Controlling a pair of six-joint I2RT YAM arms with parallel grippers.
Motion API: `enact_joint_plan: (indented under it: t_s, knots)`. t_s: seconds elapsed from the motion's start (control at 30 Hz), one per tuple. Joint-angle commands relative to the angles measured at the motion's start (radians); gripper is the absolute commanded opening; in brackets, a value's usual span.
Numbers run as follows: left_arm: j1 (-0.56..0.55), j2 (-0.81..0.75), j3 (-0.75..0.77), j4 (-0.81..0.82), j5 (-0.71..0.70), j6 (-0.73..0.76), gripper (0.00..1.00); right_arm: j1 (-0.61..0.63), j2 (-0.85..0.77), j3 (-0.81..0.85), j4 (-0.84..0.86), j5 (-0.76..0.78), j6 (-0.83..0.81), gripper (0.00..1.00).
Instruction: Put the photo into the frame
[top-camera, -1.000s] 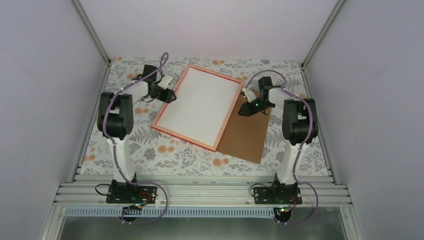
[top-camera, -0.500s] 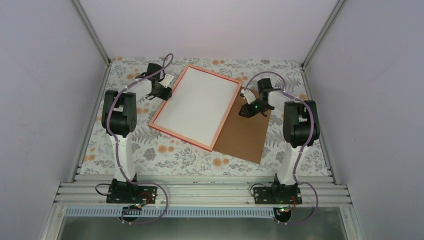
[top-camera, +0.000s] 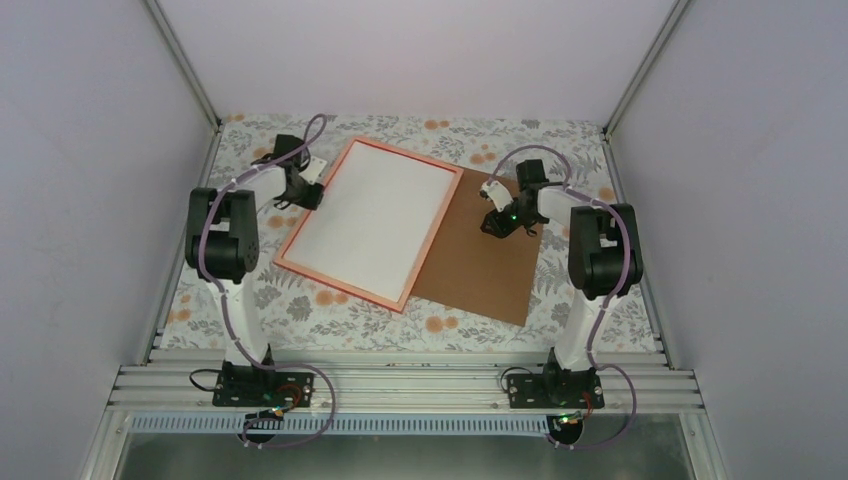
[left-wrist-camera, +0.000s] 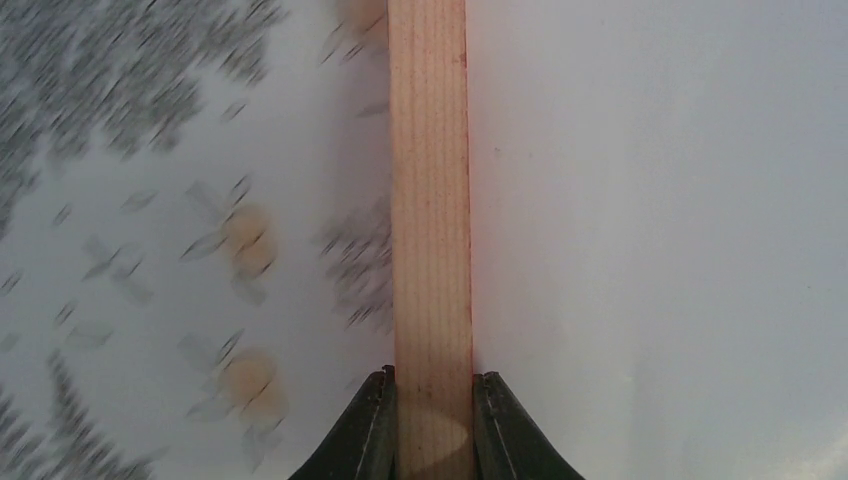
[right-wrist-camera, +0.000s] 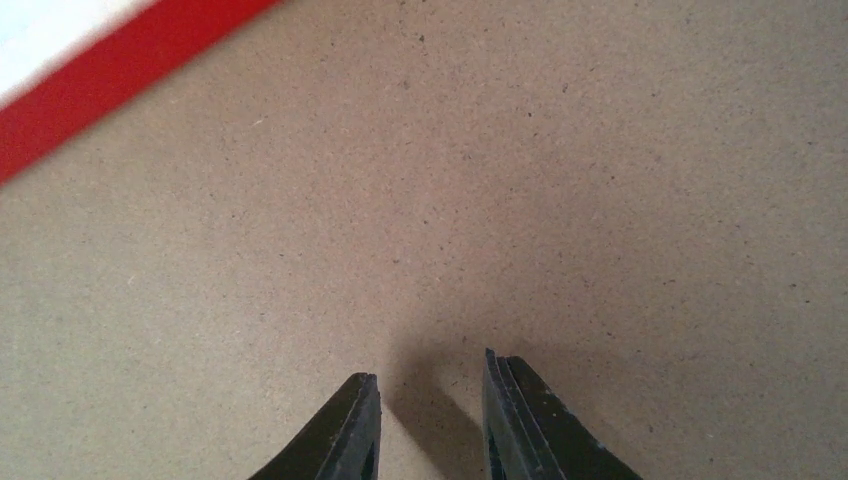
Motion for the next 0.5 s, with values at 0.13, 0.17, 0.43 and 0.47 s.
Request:
enact_joint_plan:
  t_s: [0.13, 0.17, 0.43, 0.47]
  knots:
    - [0.119, -0.133, -0.134, -0.025, -0.127, -0.038, 0.02, -0.051, 0.115, -0.072, -0.096, 0.318, -0.085, 0.29]
    - [0.127, -0.149, -0.153, -0.018, -0.141, -0.039, 0.02, -0.051, 0.118, -0.070, -0.096, 0.318, -0.093, 0.29]
    - [0.228, -0.222, -0.225, -0.004, -0.165, 0.024, 0.02, -0.061, 0.121, -0.093, -0.053, 0.376, -0.211, 0.29]
    - [0.234, -0.227, -0.229, 0.001, -0.169, 0.043, 0.02, -0.065, 0.125, -0.093, -0.046, 0.386, -0.234, 0.29]
